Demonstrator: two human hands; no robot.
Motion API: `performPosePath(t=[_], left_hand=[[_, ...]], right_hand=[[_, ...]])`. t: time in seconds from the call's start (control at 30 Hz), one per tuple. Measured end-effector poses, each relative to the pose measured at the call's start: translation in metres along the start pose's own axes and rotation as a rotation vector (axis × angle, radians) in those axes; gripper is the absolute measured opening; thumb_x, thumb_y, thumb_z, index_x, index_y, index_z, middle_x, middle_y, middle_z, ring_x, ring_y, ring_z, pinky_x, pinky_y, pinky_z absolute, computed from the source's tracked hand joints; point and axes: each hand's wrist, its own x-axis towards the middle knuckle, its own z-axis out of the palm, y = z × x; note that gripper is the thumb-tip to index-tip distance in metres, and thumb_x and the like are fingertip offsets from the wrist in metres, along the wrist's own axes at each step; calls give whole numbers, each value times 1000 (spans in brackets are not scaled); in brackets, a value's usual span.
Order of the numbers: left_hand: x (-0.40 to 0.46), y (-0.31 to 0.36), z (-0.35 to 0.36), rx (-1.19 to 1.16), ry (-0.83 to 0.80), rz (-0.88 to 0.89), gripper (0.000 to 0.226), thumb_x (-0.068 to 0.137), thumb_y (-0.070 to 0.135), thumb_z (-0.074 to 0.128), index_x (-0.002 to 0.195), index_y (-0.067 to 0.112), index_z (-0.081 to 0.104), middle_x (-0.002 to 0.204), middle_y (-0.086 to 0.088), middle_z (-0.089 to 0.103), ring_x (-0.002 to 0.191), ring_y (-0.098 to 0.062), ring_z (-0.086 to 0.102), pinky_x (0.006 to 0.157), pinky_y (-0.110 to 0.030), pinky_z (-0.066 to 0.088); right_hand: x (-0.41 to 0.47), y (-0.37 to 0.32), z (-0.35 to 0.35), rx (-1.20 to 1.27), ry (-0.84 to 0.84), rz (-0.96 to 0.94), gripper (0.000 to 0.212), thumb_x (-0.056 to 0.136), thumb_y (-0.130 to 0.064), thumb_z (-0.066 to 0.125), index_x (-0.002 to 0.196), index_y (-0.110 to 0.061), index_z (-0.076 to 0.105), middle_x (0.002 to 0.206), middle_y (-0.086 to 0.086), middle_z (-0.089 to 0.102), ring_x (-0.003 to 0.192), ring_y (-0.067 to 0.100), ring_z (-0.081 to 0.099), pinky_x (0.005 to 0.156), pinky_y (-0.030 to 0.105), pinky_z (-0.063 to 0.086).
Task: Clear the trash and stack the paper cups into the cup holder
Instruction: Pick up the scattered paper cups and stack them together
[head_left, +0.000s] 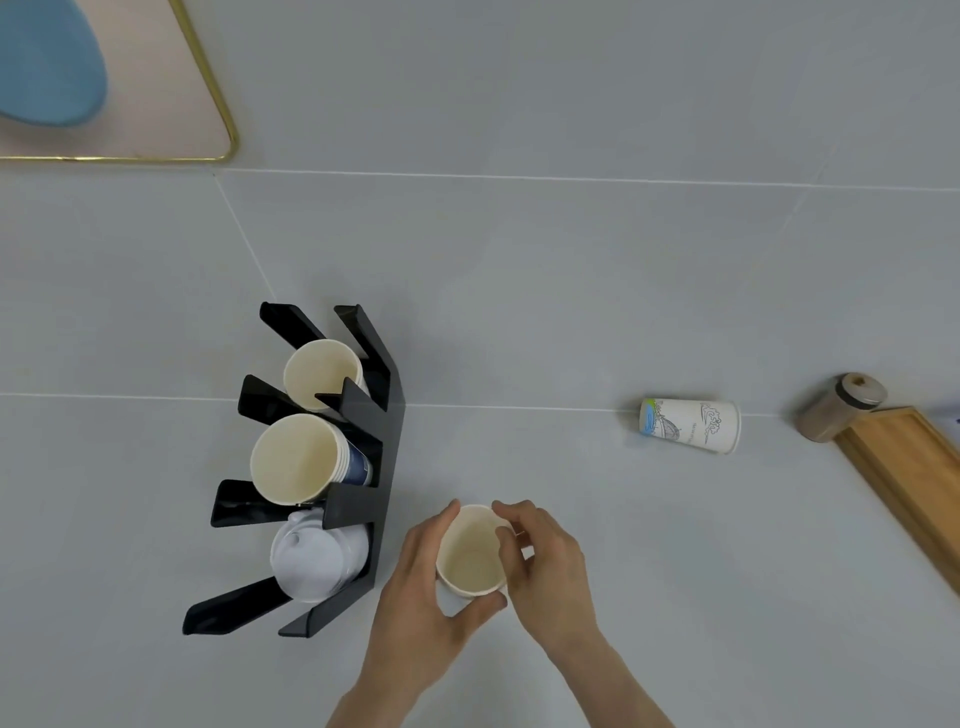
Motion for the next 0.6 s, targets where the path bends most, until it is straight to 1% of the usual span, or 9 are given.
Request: performPosePath(t=[0.07, 0.17, 0.23, 0.27, 0.37, 0.47, 0.5, 0.57, 0.6], left_hand=[[0, -3, 1, 10, -5, -1, 101, 60, 58, 86, 144, 52, 29, 140, 37, 36, 126, 10, 45, 96, -26, 53], [3, -3, 4, -31, 6, -50, 101, 56, 66, 85, 140, 51, 31, 138, 35, 41, 125, 10, 47, 96, -25, 52], [6, -1, 6, -53, 20, -66, 99, 55, 60, 88, 136, 51, 31, 135, 39, 41, 122, 15, 46, 93, -22, 49], [8, 0, 7, -57, 29, -67, 98, 55, 55, 89, 134, 52, 31, 133, 43, 39, 120, 19, 43, 92, -22, 48], [13, 1, 12, -61, 44, -84, 98, 55, 43, 94, 133, 48, 35, 128, 47, 38, 116, 22, 42, 89, -23, 45], [16, 2, 15, -56, 37, -87, 99, 54, 41, 95, 135, 43, 38, 131, 39, 42, 118, 17, 45, 88, -22, 44], [17, 2, 16, -57, 35, -85, 100, 53, 40, 96, 135, 43, 38, 132, 37, 43, 118, 15, 46, 89, -22, 44], [19, 2, 17, -56, 33, -85, 100, 53, 39, 96, 135, 43, 38, 132, 38, 43, 119, 13, 47, 89, -21, 44], [19, 2, 17, -56, 34, -86, 100, 53, 39, 96, 134, 45, 37, 132, 38, 42, 119, 13, 47, 88, -19, 44]], right_hand=[[-2, 3, 4, 2, 1, 12, 23, 97, -23, 57, 113, -38, 62, 98, -18, 67, 82, -1, 66, 66, 29, 58], [0, 2, 4, 40, -25, 38, 19, 98, -30, 56, 113, -39, 63, 100, -17, 68, 85, 0, 67, 68, 29, 58], [6, 3, -3, 139, -40, 100, 16, 97, -36, 57, 109, -39, 67, 98, -16, 70, 87, 3, 69, 68, 31, 59], [11, 6, -8, 199, -17, 158, 14, 97, -39, 58, 106, -38, 68, 95, -15, 71, 85, 6, 70, 68, 34, 60], [40, 34, -33, 285, 145, 397, 10, 94, -37, 61, 101, -37, 68, 87, -8, 73, 74, 15, 73, 71, 47, 62], [79, 78, -70, 347, 301, 615, 20, 93, -24, 63, 113, -24, 65, 87, 2, 69, 66, 23, 70, 74, 51, 63], [92, 93, -84, 358, 346, 675, 26, 93, -22, 63, 118, -19, 63, 84, 2, 68, 65, 25, 68, 75, 51, 63], [117, 123, -112, 350, 404, 779, 38, 92, -20, 62, 130, -16, 55, 81, 2, 66, 64, 27, 65, 75, 50, 62], [128, 136, -124, 360, 419, 823, 45, 92, -19, 62, 135, -17, 50, 86, 6, 67, 64, 28, 65, 71, 47, 62]])
